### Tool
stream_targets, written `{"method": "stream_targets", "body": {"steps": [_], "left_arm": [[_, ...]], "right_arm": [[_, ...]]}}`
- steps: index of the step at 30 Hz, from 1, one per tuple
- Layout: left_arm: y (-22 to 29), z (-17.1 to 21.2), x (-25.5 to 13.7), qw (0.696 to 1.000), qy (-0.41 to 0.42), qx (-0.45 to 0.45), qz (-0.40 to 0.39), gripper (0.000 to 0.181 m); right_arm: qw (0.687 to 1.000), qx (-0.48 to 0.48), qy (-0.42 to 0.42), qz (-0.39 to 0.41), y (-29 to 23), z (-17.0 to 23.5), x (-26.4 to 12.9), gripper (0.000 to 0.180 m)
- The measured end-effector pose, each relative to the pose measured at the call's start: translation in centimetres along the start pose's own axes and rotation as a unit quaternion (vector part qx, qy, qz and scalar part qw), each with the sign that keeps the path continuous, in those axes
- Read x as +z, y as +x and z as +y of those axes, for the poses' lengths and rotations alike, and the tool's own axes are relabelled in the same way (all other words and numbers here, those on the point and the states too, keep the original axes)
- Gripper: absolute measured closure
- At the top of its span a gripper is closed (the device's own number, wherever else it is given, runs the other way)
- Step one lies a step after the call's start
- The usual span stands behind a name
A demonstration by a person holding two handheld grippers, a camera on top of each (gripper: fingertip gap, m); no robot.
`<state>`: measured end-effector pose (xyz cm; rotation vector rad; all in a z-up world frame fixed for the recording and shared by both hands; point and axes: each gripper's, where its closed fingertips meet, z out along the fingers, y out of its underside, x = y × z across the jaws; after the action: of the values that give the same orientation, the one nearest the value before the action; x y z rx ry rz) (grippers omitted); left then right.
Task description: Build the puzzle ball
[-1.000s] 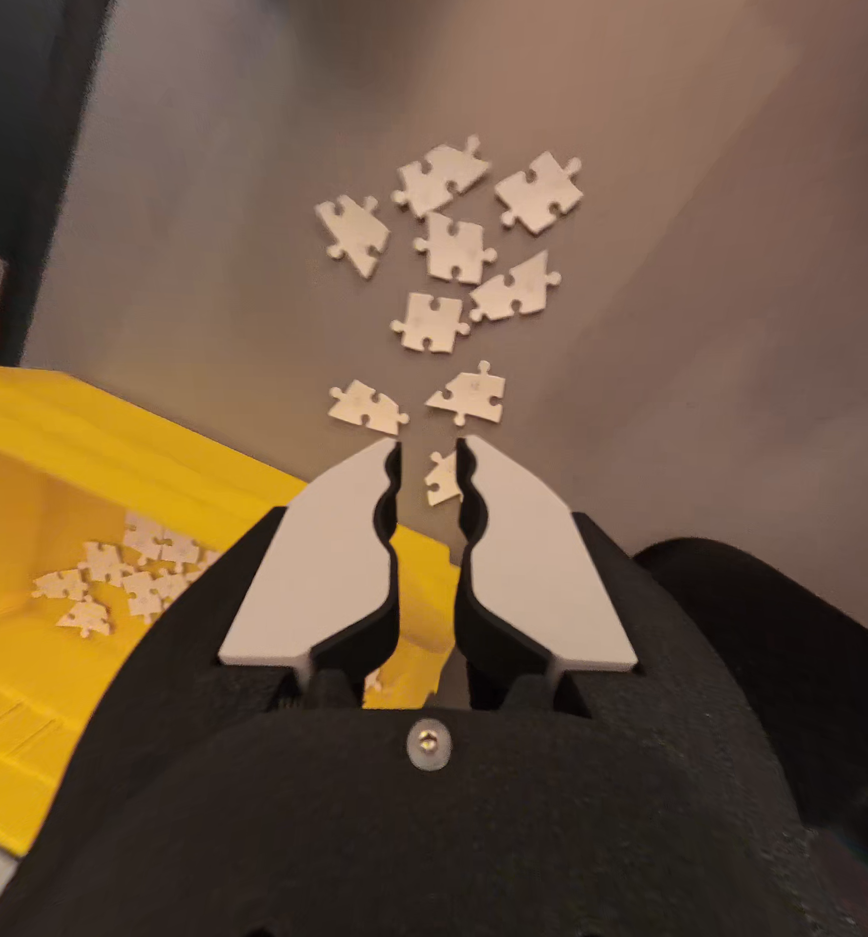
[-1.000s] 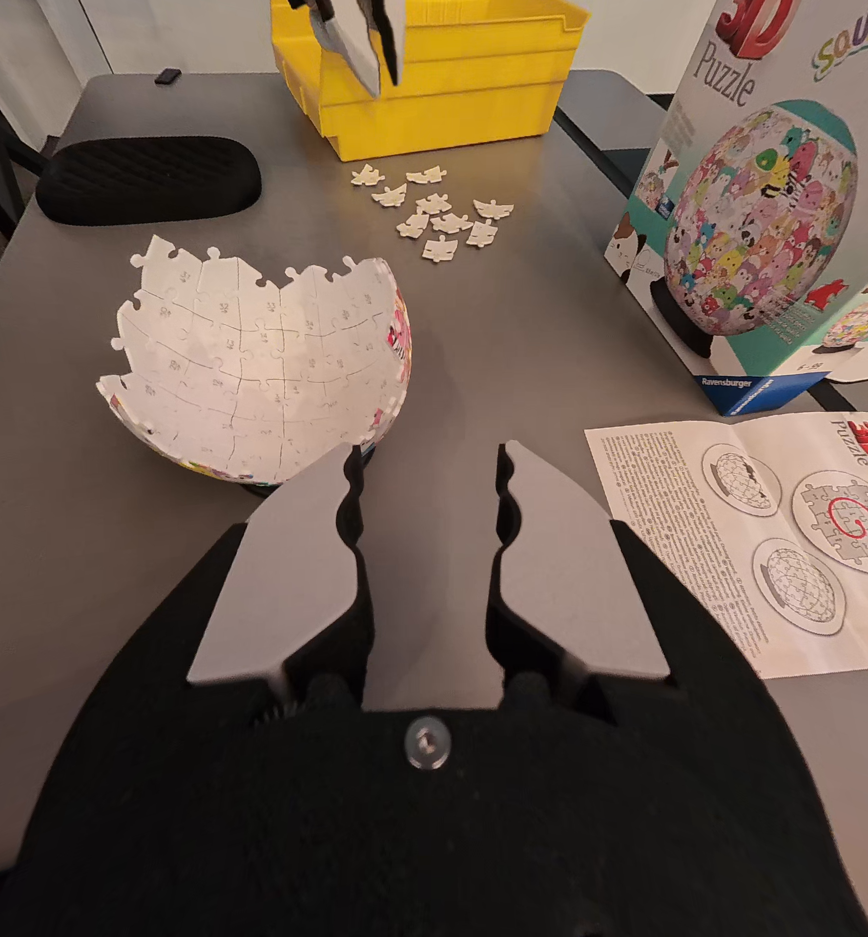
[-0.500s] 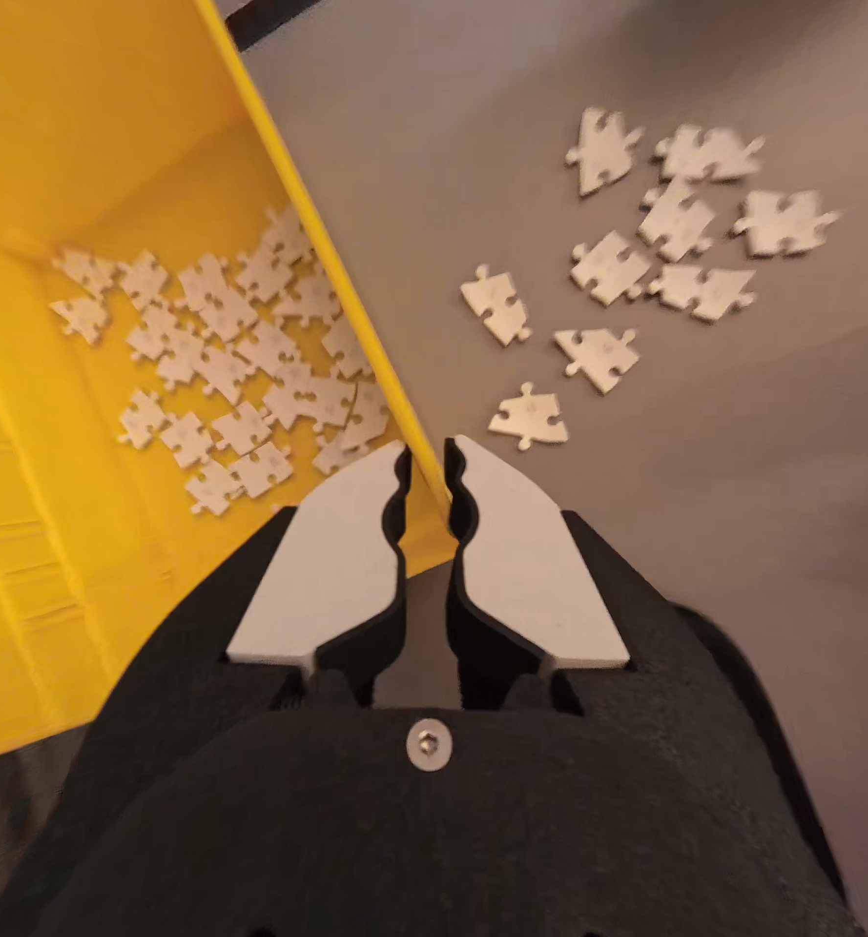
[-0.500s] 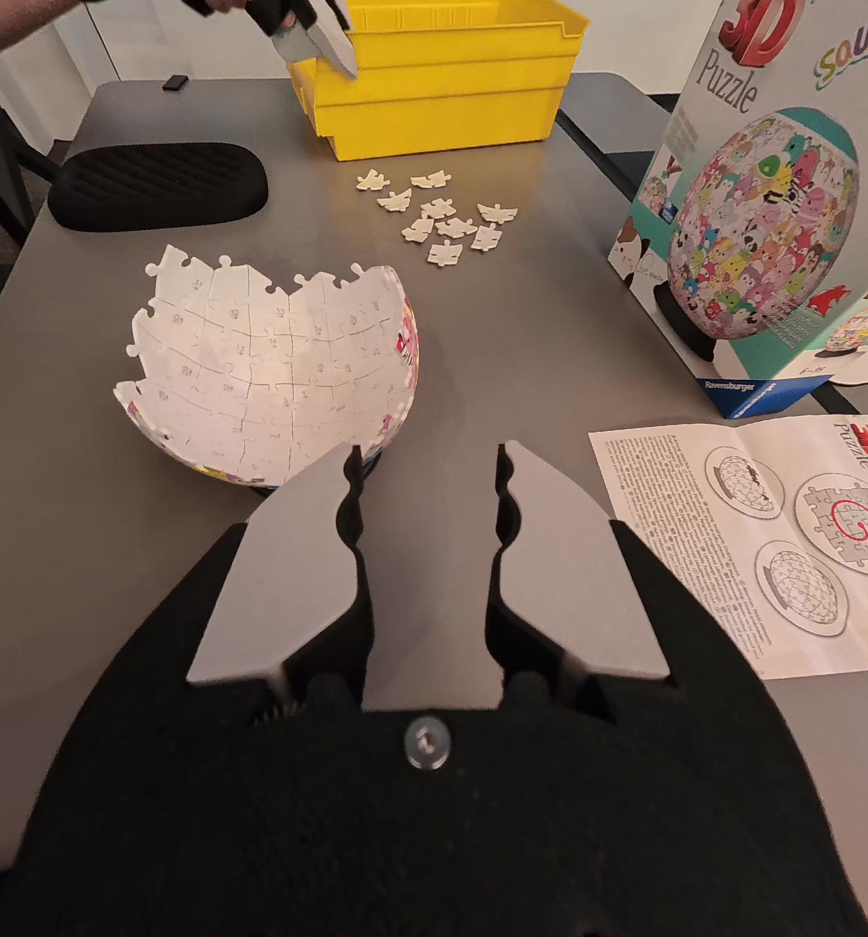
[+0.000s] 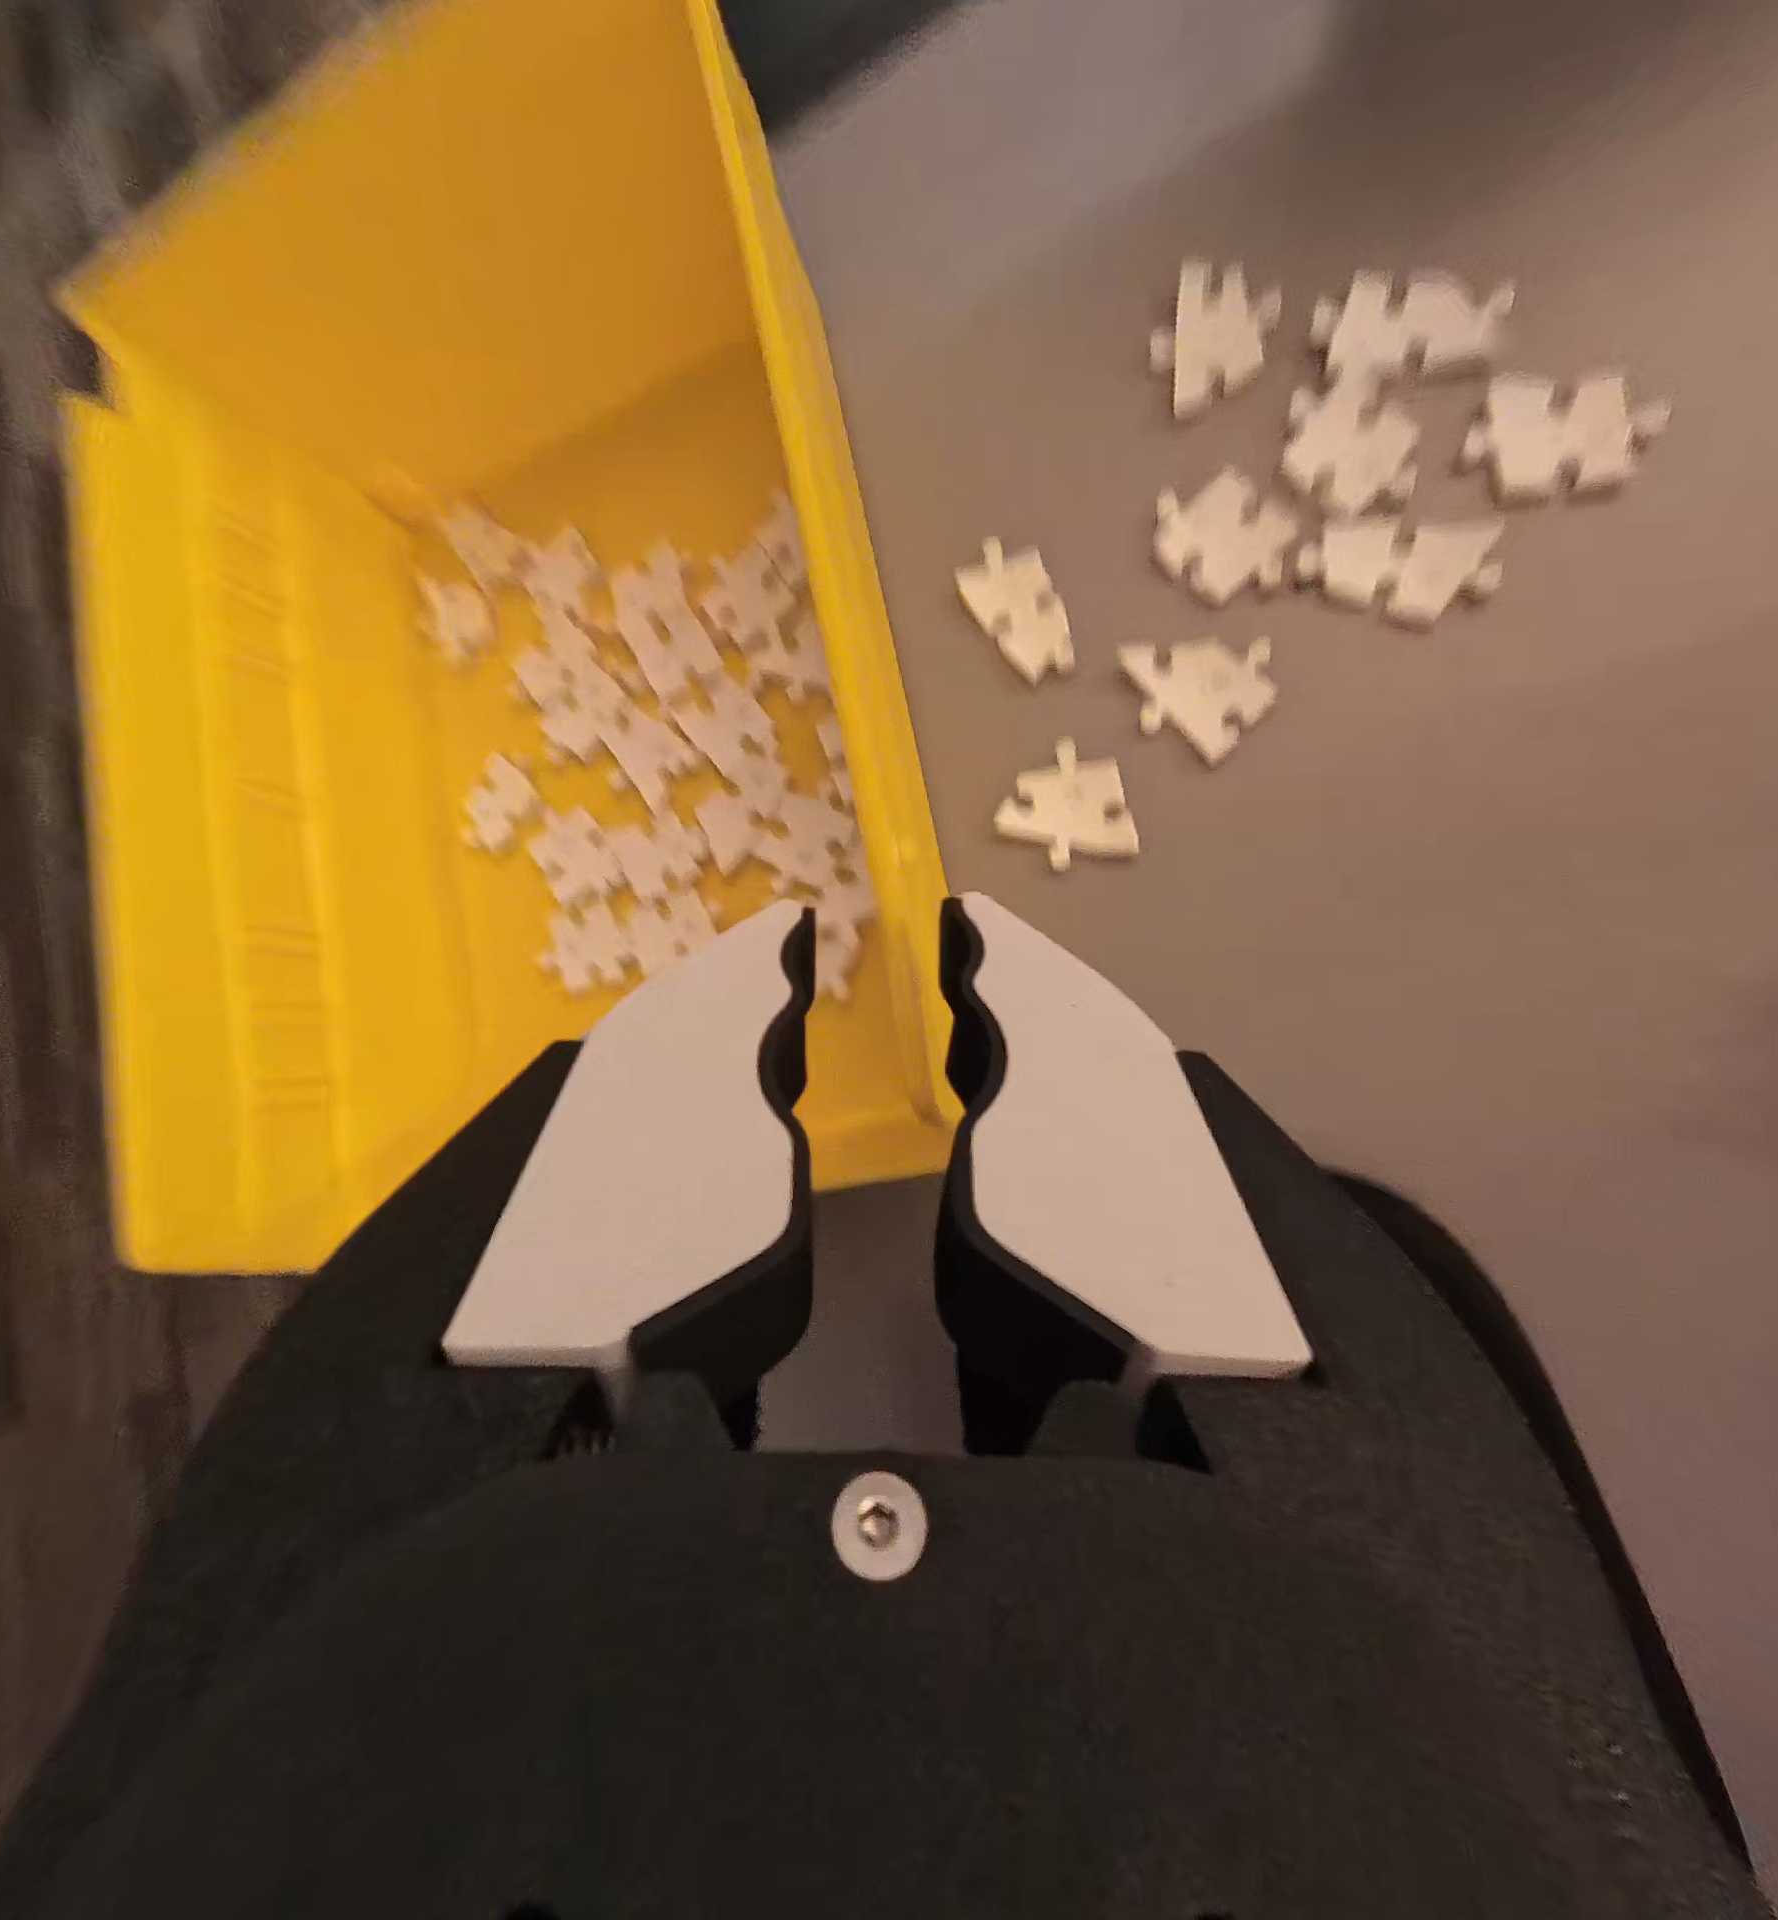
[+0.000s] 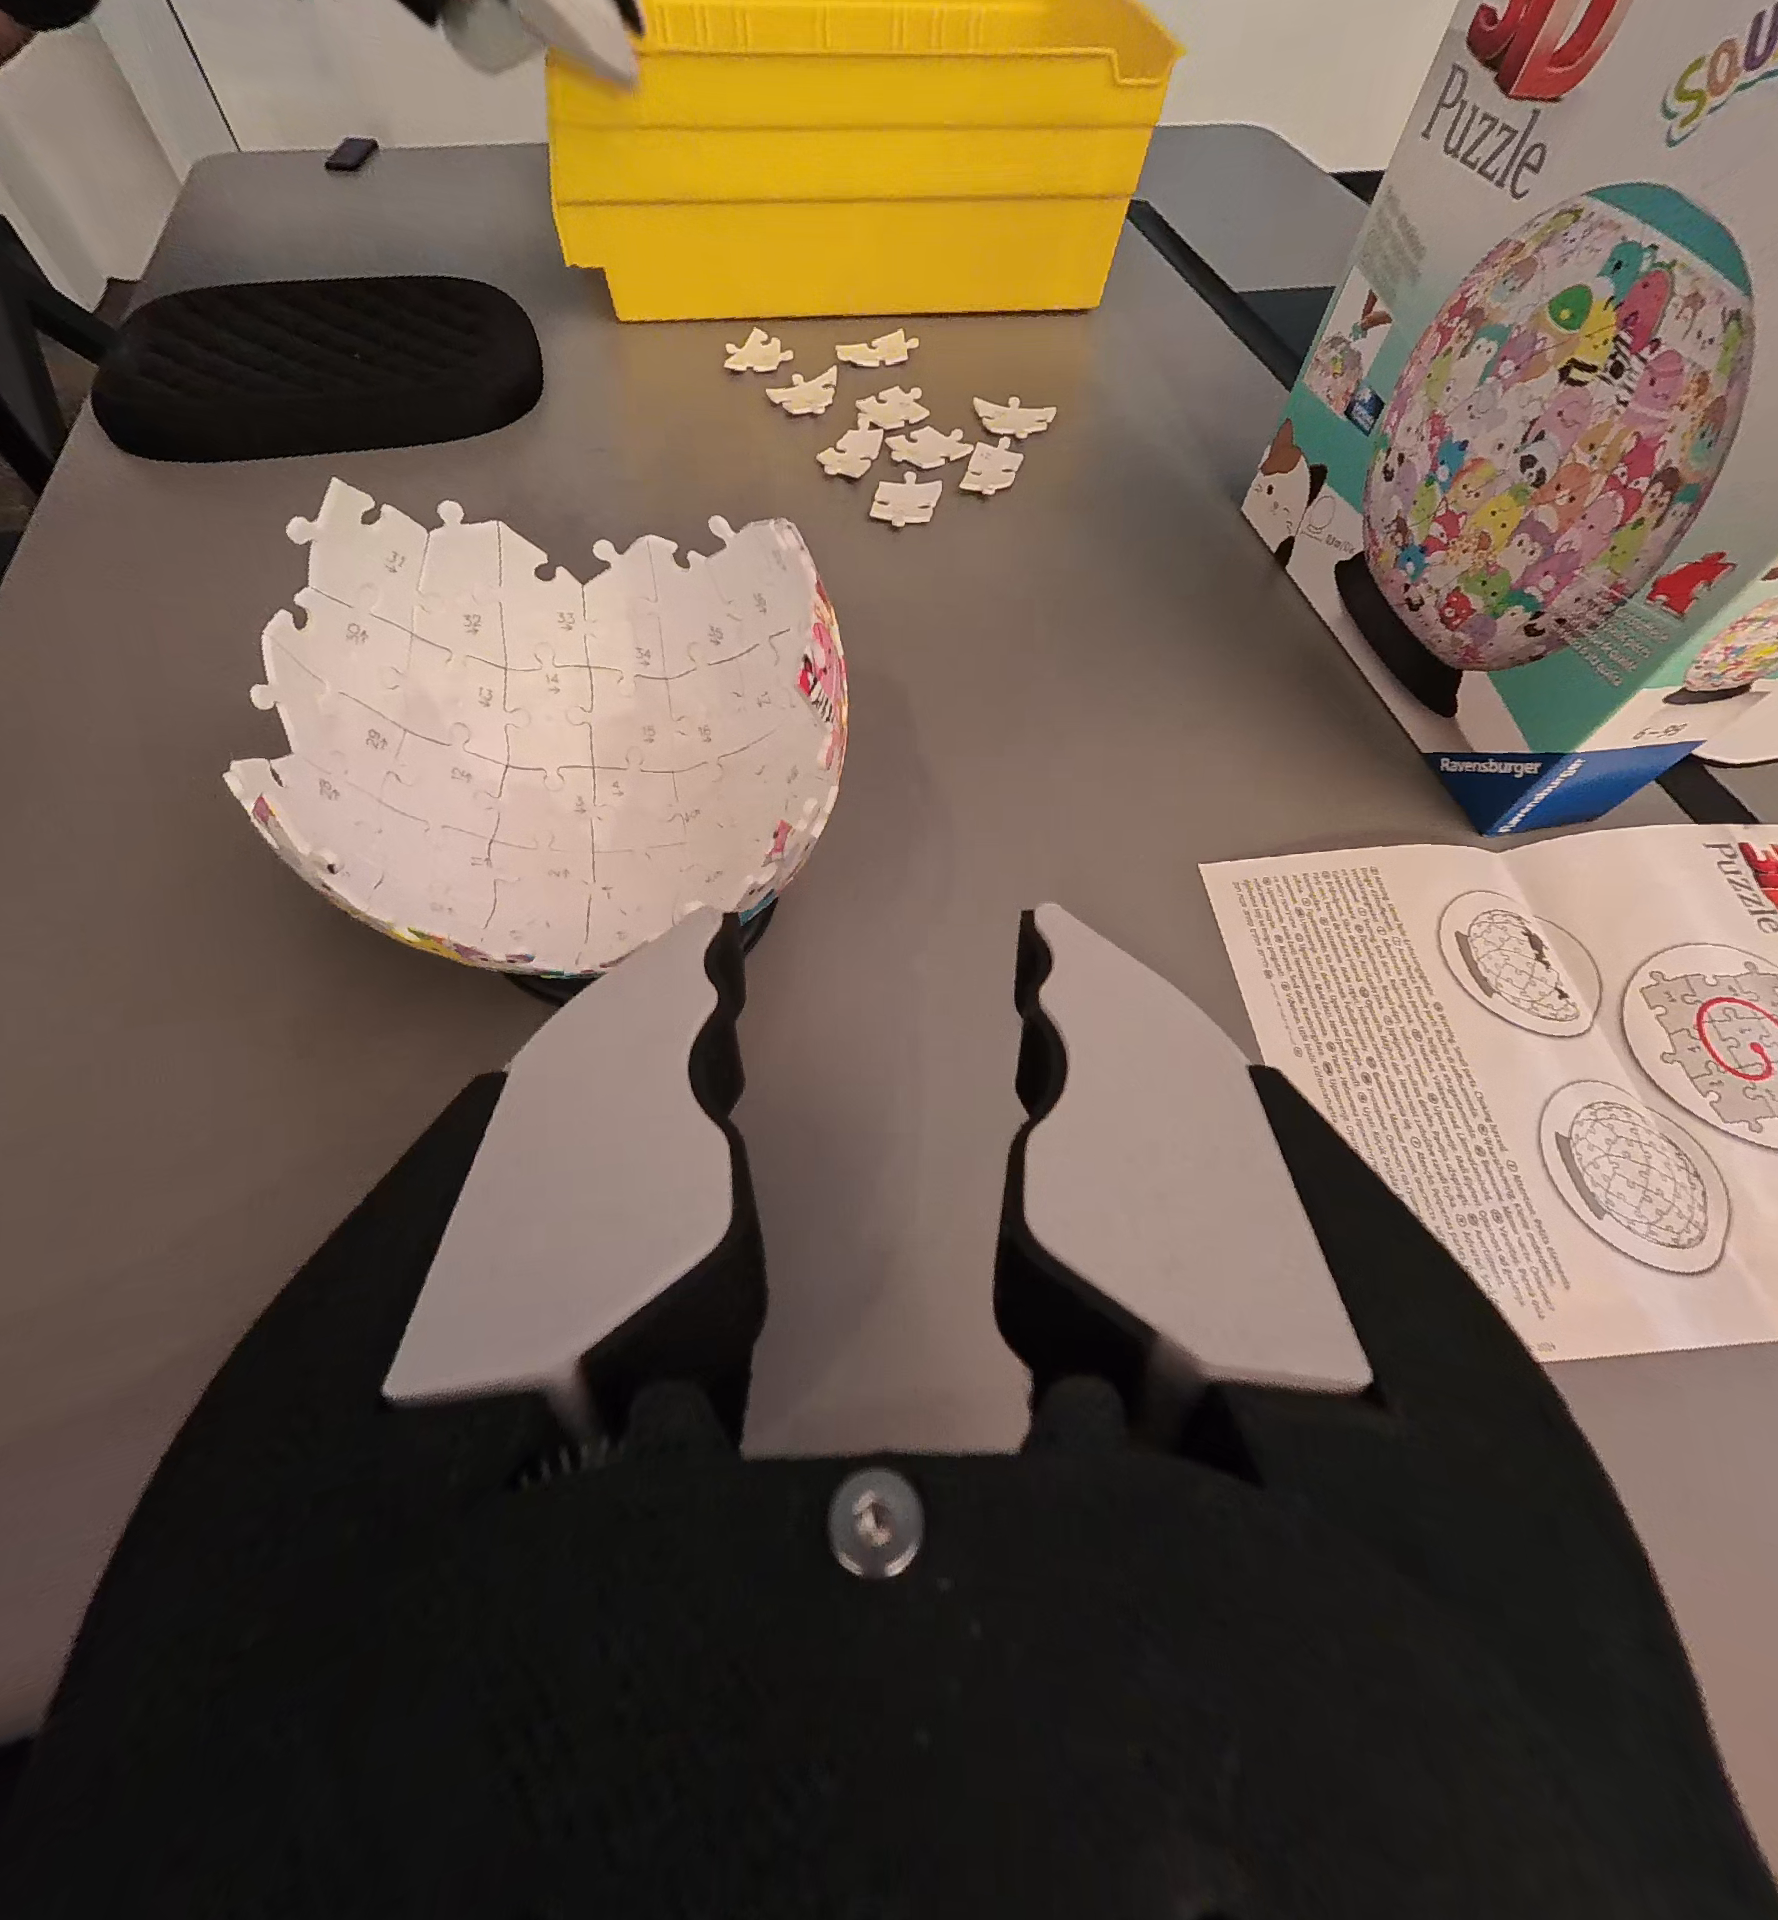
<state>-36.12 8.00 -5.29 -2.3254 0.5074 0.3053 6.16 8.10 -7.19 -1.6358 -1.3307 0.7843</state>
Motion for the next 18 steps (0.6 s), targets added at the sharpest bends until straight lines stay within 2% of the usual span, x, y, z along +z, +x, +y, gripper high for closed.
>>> {"method": "stream_targets", "body": {"steps": [2,3,4,5,7,9,10,12,15,18], "left_arm": [[1.9,-4.3,-2.3,0.994,0.103,0.044,0.007,0.153],[4.5,-6.2,-3.2,0.983,0.151,0.098,0.043,0.155],[7.5,-7.6,-3.3,0.964,0.188,0.169,0.081,0.164],[9.9,-8.1,-2.5,0.945,0.19,0.243,0.11,0.168],[12.2,-7.3,1.1,0.914,0.108,0.365,0.142,0.158],[13.3,-5.7,4.0,0.865,0.04,0.456,0.207,0.163],[13.2,-5.7,5.2,0.849,0.031,0.48,0.217,0.163],[12.8,-5.3,6.7,0.825,0.002,0.507,0.248,0.164],[13.1,-5.3,7.3,0.811,-0.023,0.499,0.306,0.158],[13.6,-5.3,7.9,0.794,-0.031,0.509,0.33,0.154]], "right_arm": [[1.0,0.001,0.002,-0.001,0.0,-0.1,0.0,0.128],[1.0,0.001,0.002,-0.003,-0.1,-0.1,0.1,0.128],[1.0,0.001,-0.001,-0.005,-0.2,0.0,0.2,0.128],[1.0,0.0,-0.003,-0.007,-0.3,0.1,0.3,0.128],[1.0,-0.002,-0.007,-0.01,-0.4,0.2,0.4,0.128],[1.0,-0.003,-0.009,-0.013,-0.6,0.3,0.4,0.128],[1.0,-0.003,-0.008,-0.014,-0.6,0.2,0.4,0.128],[1.0,-0.002,-0.008,-0.016,-0.7,0.2,0.4,0.128],[1.0,-0.002,-0.011,-0.019,-0.8,0.2,0.4,0.128],[1.0,-0.002,-0.013,-0.024,-0.9,0.2,0.4,0.128]]}}
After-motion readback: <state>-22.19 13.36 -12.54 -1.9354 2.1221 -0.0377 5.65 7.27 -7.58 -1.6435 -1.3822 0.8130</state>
